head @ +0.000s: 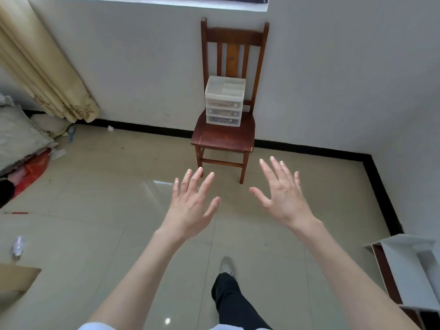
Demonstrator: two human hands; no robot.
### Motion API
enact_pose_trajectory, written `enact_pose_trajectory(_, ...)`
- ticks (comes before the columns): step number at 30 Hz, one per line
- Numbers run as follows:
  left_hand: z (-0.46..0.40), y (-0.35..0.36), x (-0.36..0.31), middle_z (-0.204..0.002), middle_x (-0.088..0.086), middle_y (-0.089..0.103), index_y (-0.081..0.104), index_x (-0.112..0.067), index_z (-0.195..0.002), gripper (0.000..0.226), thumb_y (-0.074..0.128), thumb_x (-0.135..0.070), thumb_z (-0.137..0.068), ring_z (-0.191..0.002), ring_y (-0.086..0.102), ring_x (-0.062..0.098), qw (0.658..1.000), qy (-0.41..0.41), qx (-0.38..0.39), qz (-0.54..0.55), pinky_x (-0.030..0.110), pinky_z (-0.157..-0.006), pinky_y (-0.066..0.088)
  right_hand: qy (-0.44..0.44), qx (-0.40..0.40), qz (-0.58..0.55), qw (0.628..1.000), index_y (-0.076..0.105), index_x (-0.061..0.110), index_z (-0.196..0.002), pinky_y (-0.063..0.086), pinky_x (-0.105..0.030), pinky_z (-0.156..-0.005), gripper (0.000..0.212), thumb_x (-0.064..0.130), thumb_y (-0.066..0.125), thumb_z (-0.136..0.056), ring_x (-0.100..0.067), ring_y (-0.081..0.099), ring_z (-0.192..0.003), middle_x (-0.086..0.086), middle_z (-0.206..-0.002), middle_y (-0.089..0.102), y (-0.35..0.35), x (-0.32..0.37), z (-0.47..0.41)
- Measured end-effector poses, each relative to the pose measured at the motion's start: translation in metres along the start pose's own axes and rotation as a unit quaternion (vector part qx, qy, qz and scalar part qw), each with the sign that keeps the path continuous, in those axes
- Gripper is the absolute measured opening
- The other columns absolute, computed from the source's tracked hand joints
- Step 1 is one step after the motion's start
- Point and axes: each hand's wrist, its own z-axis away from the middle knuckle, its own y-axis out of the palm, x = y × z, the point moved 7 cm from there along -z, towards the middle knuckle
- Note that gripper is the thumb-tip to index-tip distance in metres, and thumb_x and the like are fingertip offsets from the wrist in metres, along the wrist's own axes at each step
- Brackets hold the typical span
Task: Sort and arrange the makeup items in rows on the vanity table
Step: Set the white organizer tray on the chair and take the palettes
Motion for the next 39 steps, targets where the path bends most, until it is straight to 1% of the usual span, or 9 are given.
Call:
enact_pose_trajectory(6, -0.139, -0.023, 0.013, -0.156, 0.002, -0.003, 0.005, -0.027, -0.148, 0.061, 0.028, -0.048, -0.095, -0.143, -0.011, 0.021, 1.0, 0.005, -0.005, -0.007, 0.045, -0.115, -0.005, -0.014, 0.006, 0.011, 1.0, 0.007, 0.028, -0.15, -0.006, -0.045, -0.116, 0.069, 0.049, 0.042, -0.094, -0.016, -0.005, -0.145, -0.001, -0.159, 0.0, -0.019, -0.011, -0.134)
enact_pose_trajectory(10, -0.211, -0.035, 0.029, -0.156, 0.001, -0.002, 0.005, -0.027, -0.148, 0.061, 0.028, -0.048, -0.095, -0.143, -0.011, 0.02, 1.0, 0.005, -0.016, 0.004, 0.045, -0.116, -0.005, -0.021, 0.013, 0.009, 1.0, 0.007, 0.028, -0.15, -0.006, -0.044, -0.116, 0.069, 0.048, 0.043, -0.094, -0.016, -0.005, -0.145, -0.001, -0.159, 0.001, -0.024, -0.01, -0.207)
enact_pose_trajectory(13, -0.261, -0.031, 0.044, -0.156, 0.001, -0.003, 0.005, -0.028, -0.148, 0.061, 0.028, -0.048, -0.095, -0.143, -0.012, 0.019, 1.0, 0.001, -0.009, 0.016, 0.044, -0.116, -0.006, -0.018, 0.019, 0.012, 1.0, 0.008, 0.029, -0.15, -0.005, -0.045, -0.116, 0.069, 0.048, 0.043, -0.094, -0.017, -0.004, -0.145, -0.001, -0.159, 0.002, -0.022, -0.014, -0.261)
enact_pose_trajectory(17, -0.328, -0.02, 0.067, -0.157, 0.001, -0.004, 0.007, -0.028, -0.148, 0.061, 0.028, -0.048, -0.095, -0.143, -0.012, 0.019, 1.0, 0.006, 0.008, 0.026, 0.044, -0.115, -0.006, -0.003, 0.033, 0.025, 0.999, 0.005, 0.029, -0.15, -0.005, -0.045, -0.116, 0.069, 0.048, 0.042, -0.094, -0.018, -0.004, -0.145, -0.001, -0.159, 0.001, -0.01, -0.022, -0.337)
enact_pose_trajectory(22, -0.434, -0.009, 0.114, -0.157, 0.0, -0.005, 0.005, -0.029, -0.148, 0.061, 0.025, -0.049, -0.094, -0.143, -0.013, 0.019, 0.999, 0.011, 0.021, 0.021, 0.044, -0.115, -0.007, 0.008, 0.039, 0.033, 0.999, 0.005, 0.028, -0.15, -0.004, -0.046, -0.116, 0.069, 0.048, 0.042, -0.094, -0.018, -0.004, -0.146, -0.002, -0.159, 0.001, 0.014, -0.024, -0.444)
enact_pose_trajectory(28, -0.548, 0.009, 0.163, -0.157, 0.0, -0.004, 0.005, -0.028, -0.148, 0.062, 0.025, -0.049, -0.094, -0.143, -0.01, 0.019, 0.997, 0.024, 0.072, 0.034, 0.044, -0.116, -0.004, 0.059, 0.078, 0.02, 0.995, 0.006, 0.027, -0.15, -0.003, -0.046, -0.117, 0.068, 0.046, 0.041, -0.095, -0.019, -0.004, -0.146, -0.002, -0.159, 0.0, 0.047, -0.033, -0.56)
enact_pose_trajectory(35, -0.641, 0.07, 0.18, -0.157, 0.0, 0.002, 0.011, -0.028, -0.148, 0.059, 0.029, -0.048, -0.096, -0.144, -0.004, 0.018, 0.98, 0.022, 0.168, 0.102, 0.044, -0.117, 0.0, 0.096, 0.112, 0.002, 0.989, 0.008, 0.024, -0.15, -0.002, -0.044, -0.116, 0.066, 0.043, 0.041, -0.096, -0.019, -0.003, -0.146, -0.002, -0.159, 0.002, 0.091, -0.065, -0.65)
enact_pose_trajectory(37, -0.662, 0.094, 0.182, -0.156, 0.001, 0.008, 0.016, -0.026, -0.147, 0.057, 0.033, -0.045, -0.096, -0.144, 0.002, 0.019, 0.97, -0.003, 0.191, 0.152, 0.043, -0.117, 0.005, 0.103, 0.127, 0.006, 0.986, 0.008, 0.023, -0.15, -0.001, -0.045, -0.117, 0.065, 0.042, 0.04, -0.097, -0.02, -0.003, -0.146, -0.003, -0.159, 0.003, 0.108, -0.078, -0.674)
enact_pose_trajectory(39, -0.678, 0.119, 0.188, -0.155, 0.004, 0.015, 0.021, -0.02, -0.146, 0.056, 0.036, -0.041, -0.097, -0.143, 0.009, 0.018, 0.946, -0.056, 0.21, 0.241, 0.037, -0.117, 0.009, 0.104, 0.142, 0.02, 0.984, 0.009, 0.021, -0.15, 0.001, -0.046, -0.117, 0.064, 0.04, 0.04, -0.097, -0.022, 0.0, -0.146, -0.005, -0.158, 0.004, 0.127, -0.091, -0.696)
